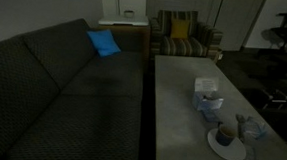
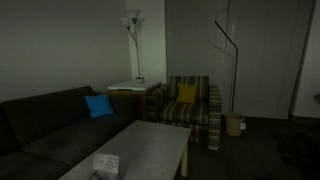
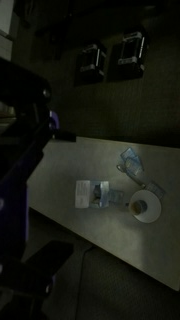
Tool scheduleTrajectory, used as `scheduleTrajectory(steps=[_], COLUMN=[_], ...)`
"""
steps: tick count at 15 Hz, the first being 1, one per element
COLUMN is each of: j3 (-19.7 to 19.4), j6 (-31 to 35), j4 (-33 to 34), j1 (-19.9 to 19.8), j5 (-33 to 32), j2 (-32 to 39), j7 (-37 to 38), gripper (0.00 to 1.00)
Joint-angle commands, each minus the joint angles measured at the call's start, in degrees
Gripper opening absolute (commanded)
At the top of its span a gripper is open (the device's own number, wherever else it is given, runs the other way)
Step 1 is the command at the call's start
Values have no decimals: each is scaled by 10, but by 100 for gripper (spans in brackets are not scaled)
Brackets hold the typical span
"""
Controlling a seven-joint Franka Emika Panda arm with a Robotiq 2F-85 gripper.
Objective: Move the blue cup off of the white plate and place it on the table
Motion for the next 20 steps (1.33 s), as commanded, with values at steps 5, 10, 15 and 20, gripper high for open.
scheduleTrajectory(steps=[5,10,15,20], j3=[-9,-30,-38,-25], j6=[23,94,135,126], j4=[0,9,24,15], j1=[5,14,33,32], j5=[12,26,48,61], j2=[40,130,226,242], j7=[-8,-21,-43,-45], gripper=[100,100,100,100])
